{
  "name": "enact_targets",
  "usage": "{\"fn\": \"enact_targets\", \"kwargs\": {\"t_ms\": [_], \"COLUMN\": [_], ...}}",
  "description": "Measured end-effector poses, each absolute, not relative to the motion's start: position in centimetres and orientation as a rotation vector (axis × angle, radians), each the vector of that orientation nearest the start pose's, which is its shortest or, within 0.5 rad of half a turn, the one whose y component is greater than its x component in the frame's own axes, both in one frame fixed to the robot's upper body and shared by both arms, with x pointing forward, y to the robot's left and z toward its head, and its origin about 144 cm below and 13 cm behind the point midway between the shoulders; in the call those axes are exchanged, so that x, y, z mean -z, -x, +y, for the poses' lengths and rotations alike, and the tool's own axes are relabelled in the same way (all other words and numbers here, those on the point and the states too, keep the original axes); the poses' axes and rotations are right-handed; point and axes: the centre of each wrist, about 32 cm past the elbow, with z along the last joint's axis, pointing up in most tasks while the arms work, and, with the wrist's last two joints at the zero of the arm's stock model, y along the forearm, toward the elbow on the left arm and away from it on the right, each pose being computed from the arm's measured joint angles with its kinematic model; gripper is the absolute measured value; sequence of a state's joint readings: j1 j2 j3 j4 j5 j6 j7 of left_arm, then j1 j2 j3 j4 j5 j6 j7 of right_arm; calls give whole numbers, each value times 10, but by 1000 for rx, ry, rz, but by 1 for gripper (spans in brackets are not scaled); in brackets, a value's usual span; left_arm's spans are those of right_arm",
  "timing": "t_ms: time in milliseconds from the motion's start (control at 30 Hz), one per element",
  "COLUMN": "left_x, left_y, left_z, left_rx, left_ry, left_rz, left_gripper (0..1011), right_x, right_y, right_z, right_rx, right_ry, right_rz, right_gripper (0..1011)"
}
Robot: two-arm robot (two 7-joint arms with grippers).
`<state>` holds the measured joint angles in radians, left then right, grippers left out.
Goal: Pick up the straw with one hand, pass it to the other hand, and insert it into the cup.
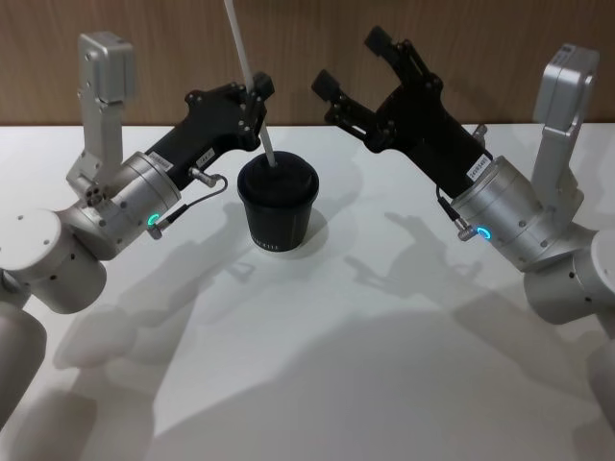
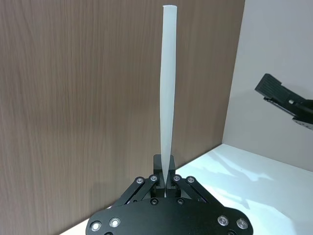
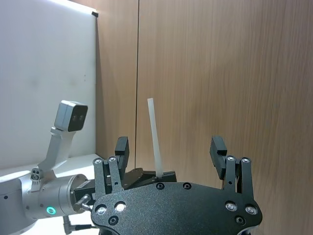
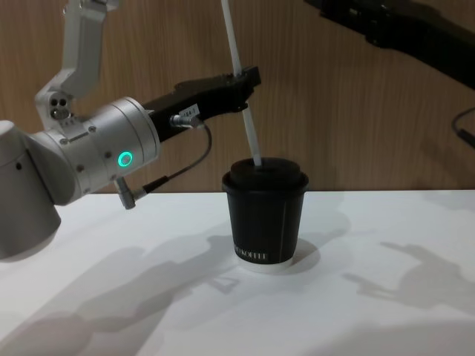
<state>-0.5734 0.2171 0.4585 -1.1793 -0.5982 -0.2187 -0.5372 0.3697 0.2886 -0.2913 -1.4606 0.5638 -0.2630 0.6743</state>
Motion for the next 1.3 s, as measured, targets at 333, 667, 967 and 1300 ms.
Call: {"fn": "enact_targets", "kwargs": {"t_ms": [333, 667, 967, 1300], "left_x": [-1216, -1215, -1214, -1211], "left_y": [-601, -603, -596, -574], "left_z": [184, 184, 189, 204], "left_rx": [-716, -703, -693, -708], "left_ry": [302, 272, 267, 278], "left_rz": [-91, -82, -96, -129], "left_gripper": [12, 63, 335, 653], "right_x": [-1233, -1233, -1233, -1233], "right_y": [-547, -547, -547, -547], "right_z": [-233, -233, -233, -233], "right_rx": [644, 644, 644, 644], "right_ry": [-404, -404, -404, -404], "right_rz": [-263, -263, -263, -263], "right_gripper": [1001, 1001, 1001, 1001]}}
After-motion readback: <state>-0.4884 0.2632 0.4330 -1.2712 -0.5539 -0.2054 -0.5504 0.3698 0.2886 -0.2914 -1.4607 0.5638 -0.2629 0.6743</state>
